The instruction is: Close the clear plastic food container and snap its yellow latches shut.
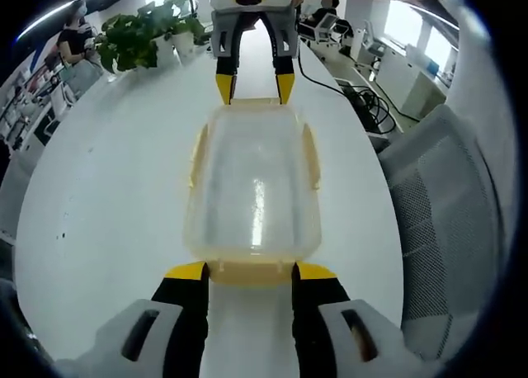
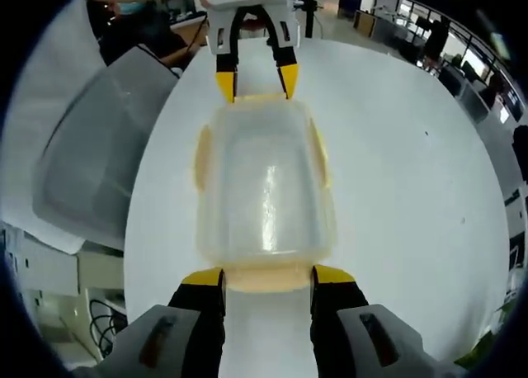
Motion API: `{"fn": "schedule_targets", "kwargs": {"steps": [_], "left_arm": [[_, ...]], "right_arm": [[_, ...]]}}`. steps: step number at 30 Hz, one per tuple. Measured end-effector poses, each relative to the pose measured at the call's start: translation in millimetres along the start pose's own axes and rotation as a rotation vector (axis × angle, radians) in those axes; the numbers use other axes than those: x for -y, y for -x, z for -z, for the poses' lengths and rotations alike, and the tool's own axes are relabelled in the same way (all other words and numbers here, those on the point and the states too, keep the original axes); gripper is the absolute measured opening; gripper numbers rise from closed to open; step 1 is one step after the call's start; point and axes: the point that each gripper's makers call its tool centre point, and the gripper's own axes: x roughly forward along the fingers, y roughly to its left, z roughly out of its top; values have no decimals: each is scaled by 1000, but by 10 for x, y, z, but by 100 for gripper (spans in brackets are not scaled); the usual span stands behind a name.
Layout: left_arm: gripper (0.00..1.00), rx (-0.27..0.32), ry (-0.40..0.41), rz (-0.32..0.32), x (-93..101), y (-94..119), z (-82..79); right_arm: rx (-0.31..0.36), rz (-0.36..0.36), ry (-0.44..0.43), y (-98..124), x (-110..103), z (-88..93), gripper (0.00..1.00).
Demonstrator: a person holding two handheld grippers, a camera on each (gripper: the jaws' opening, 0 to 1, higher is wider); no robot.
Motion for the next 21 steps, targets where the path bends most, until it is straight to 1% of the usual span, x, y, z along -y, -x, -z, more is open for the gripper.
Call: {"fn": "schedule_targets", "kwargs": {"steps": [16,19,20,21], "left_arm": [[39,18,5,9,-5,-30,24],[40,13,13,5,7,-31,34],[41,4,14,10,28,-39,59],[43,1,14,11,39,-43,73]], "right_arm": [[-2,1,-3,-14,10,3,39],[5,-5,-24,-10,-1,19,40],[0,-1,-35,7,8,39,42],[2,6,-40,19,18,46,47]]}}
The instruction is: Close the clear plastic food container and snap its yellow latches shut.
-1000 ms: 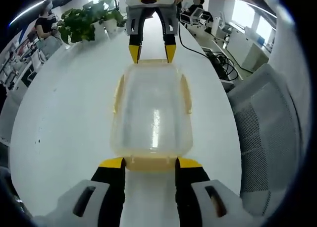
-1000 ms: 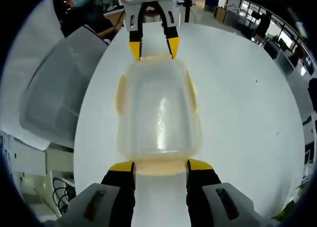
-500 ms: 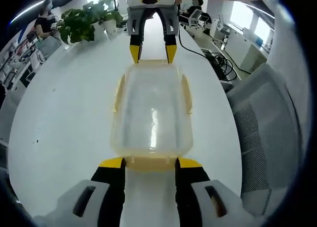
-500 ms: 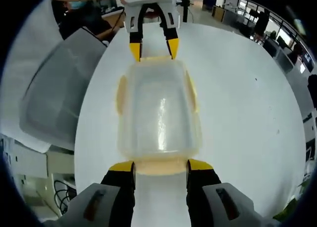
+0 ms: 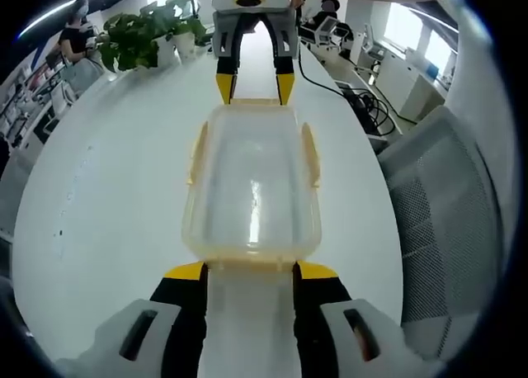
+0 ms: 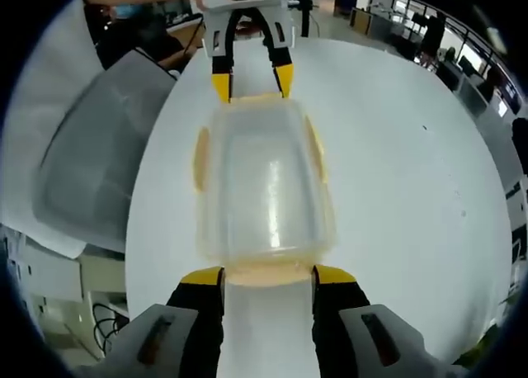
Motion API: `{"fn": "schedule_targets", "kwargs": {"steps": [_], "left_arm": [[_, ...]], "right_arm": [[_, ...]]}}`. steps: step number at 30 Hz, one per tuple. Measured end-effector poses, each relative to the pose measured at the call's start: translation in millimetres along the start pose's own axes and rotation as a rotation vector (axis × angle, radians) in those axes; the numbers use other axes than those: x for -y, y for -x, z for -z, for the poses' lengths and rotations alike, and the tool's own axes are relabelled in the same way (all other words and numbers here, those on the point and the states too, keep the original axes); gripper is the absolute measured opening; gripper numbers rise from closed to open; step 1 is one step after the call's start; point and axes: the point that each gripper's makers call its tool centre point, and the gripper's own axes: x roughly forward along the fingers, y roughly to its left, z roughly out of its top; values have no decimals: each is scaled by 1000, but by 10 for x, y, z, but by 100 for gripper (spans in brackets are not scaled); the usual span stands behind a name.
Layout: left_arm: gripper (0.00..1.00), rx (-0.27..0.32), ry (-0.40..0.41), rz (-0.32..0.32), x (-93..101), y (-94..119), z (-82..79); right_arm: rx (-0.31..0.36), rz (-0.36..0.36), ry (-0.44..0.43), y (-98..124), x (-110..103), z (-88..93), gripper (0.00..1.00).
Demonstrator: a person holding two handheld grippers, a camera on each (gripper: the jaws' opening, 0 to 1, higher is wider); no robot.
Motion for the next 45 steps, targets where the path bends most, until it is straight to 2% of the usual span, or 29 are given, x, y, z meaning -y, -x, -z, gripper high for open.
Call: {"fn": "schedule_targets", "kwargs": {"steps": [2,5,7,9,11,13,14,16,19,21,22,23,24,25,26,28,31,37,38,42,45], "left_arm": [[51,-3,0,-13,5,11,30],[51,7,18,-19,24,92,20],[51,49,72,-17,47,142,-44],[52,62,102,-1,86,174,-62],[51,50,179,-17,78,211,-48],[51,76,262,-56,14,250,-91],[50,72,333,-72,-11,259,-84],[49,69,361,-125,-92,269,-76],[48,84,472,-136,-91,259,-112],[48,92,490,-139,-85,255,-135],[48,76,536,-164,-99,262,-107],[48,91,542,-163,-102,257,-133],[48,100,563,-157,-88,257,-154],[47,112,632,-149,-81,260,-177],[47,138,646,-143,-91,262,-218],[46,131,701,-176,-150,286,-187],[46,136,746,-194,-198,286,-171],[46,162,820,-195,-121,212,-211],[46,162,829,-192,-102,184,-200],[46,165,898,-181,-52,125,-159],[46,179,948,-185,-62,107,-151]], "right_arm": [[11,9,-10,36,-7,8,55],[13,27,-28,114,-13,25,53],[43,37,-84,154,-18,-10,52],[65,48,-154,193,-13,-30,50],[34,87,-242,235,27,24,47],[44,85,-313,251,-13,-2,43],[44,88,-328,242,-26,-16,43],[46,107,-352,229,-22,-29,44],[51,118,-419,174,-29,-48,43],[56,146,-490,158,7,-43,43],[70,153,-513,157,23,-58,43],[70,144,-542,155,14,-55,43],[62,139,-539,157,6,-47,43],[65,141,-540,160,9,-58,43],[86,149,-556,161,31,-92,43],[83,155,-601,165,53,-85,42],[131,176,-662,182,119,-147,41],[151,186,-743,119,118,-163,40],[174,178,-761,93,100,-205,40],[176,190,-800,30,79,-193,40],[207,197,-863,14,100,-219,40]]}}
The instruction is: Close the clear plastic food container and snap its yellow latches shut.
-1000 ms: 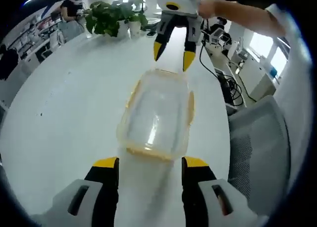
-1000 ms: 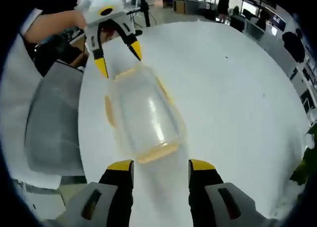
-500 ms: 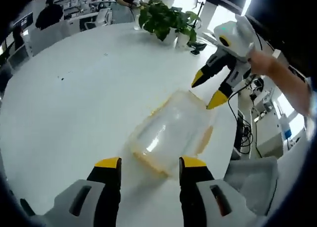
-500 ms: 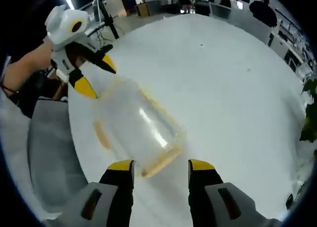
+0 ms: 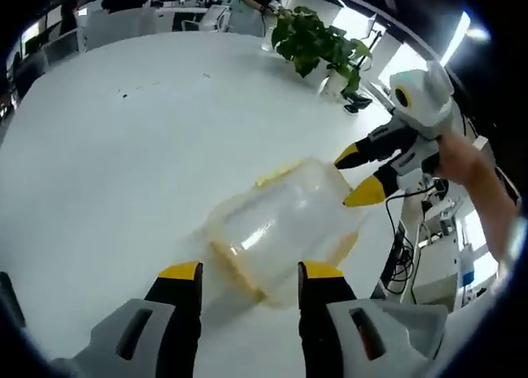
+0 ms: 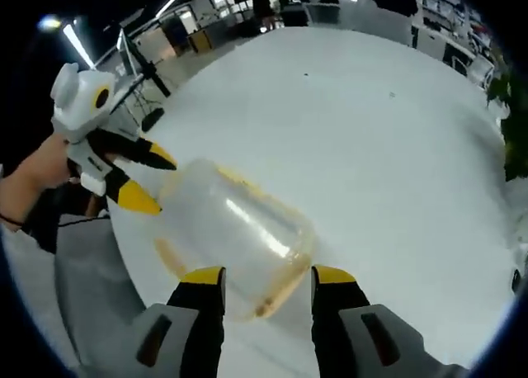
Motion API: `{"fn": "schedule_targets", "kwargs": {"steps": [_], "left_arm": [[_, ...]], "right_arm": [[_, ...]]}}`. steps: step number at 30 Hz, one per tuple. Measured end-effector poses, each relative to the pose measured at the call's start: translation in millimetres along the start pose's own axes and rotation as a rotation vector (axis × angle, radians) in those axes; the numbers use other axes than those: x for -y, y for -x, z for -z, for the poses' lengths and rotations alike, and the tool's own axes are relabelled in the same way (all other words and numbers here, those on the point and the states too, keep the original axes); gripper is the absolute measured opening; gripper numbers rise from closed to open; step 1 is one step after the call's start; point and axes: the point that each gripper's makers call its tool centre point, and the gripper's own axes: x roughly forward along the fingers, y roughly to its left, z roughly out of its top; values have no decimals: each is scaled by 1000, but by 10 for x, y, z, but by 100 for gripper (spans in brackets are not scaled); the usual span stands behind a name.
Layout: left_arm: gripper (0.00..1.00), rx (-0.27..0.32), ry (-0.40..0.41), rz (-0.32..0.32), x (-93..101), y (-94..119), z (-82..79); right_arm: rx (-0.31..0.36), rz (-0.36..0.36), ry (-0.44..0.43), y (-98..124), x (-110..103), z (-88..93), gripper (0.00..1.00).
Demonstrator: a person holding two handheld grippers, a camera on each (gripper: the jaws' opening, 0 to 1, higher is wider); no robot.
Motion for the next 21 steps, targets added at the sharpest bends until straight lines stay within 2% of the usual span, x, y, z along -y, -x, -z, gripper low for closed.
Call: {"fn": "schedule_targets", "kwargs": {"steps": [2,3,4,8,12,14,21], "left_arm": [[45,2,-2,-2,23,-13,-4],[43,-12,-34,-14,11,-19,18],[43,-26,-30,-17,12,-36,47],[43,-7,20,3,30,-62,20],[41,-22,45,6,44,-123,34],[41,-23,69,10,40,-112,31],[39,-53,60,5,67,-122,35]], "right_arm": [[4,3,-20,-6,3,4,40],[10,5,-32,-8,2,2,40],[14,12,-40,-13,13,1,40],[23,0,-99,-49,25,16,40],[16,-12,-139,-51,26,35,40],[19,-18,-191,-64,3,47,40],[11,-16,-169,-74,-13,51,38]]}}
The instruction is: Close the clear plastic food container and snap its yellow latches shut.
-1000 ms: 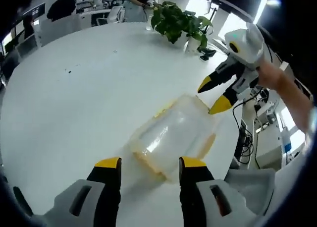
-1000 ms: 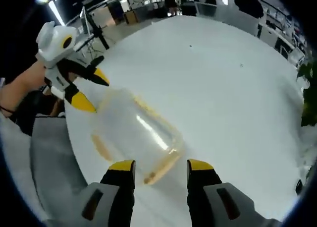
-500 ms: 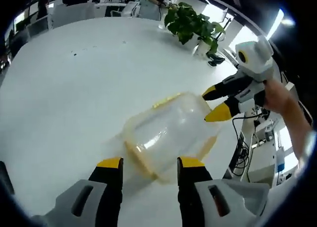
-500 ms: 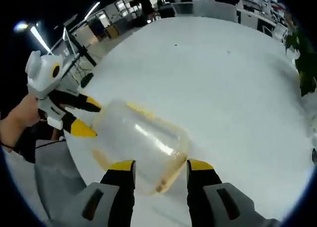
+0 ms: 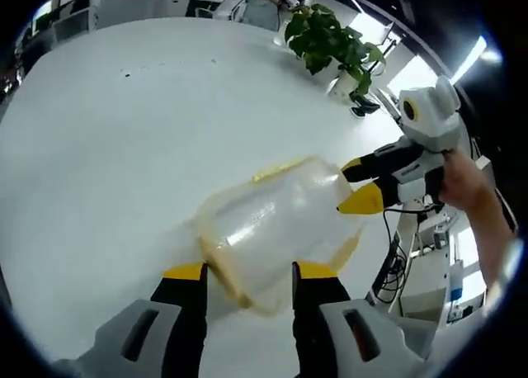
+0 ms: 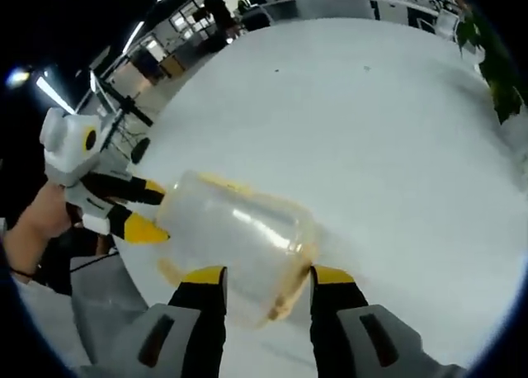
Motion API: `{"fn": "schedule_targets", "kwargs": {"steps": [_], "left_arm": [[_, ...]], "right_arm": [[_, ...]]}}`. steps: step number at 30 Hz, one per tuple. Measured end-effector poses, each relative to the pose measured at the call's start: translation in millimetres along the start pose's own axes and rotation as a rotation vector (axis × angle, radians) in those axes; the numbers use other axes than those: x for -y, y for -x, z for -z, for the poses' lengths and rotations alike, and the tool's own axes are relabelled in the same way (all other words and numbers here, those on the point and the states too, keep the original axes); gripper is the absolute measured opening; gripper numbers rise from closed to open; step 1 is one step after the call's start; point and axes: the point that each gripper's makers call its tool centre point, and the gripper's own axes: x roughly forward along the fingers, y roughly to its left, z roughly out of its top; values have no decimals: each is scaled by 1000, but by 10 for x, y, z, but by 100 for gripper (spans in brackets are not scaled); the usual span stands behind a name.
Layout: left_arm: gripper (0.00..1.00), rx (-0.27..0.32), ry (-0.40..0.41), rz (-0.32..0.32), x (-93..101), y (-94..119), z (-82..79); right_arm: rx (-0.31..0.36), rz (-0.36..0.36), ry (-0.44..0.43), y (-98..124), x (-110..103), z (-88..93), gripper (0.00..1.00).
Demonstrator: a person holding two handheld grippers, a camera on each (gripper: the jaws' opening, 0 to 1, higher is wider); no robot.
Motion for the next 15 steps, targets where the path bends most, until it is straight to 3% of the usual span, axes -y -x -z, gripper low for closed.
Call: {"fn": "schedule_targets", "kwargs": {"steps": [2,3,5,6,7,8,15], "left_arm": [[36,-2,30,2,5,-9,-3],[34,9,41,-44,-85,46,-27],[33,-9,25,-11,-13,77,-22],[33,-14,19,-14,-1,63,-12],[33,-17,-5,-39,-37,63,-29],[33,-10,23,-23,2,43,-35],[34,-10,23,-6,33,9,-22]], "right_arm": [[-4,-3,0,5,-6,2,37],[-11,-2,-9,-3,-10,2,36],[-40,-14,6,-4,-46,29,35],[-51,-26,-16,-16,-51,39,32],[-3,-33,-97,-54,-58,-66,32],[-16,-53,-24,-10,-9,-65,32],[-7,-25,-45,-1,-36,-4,35]]}}
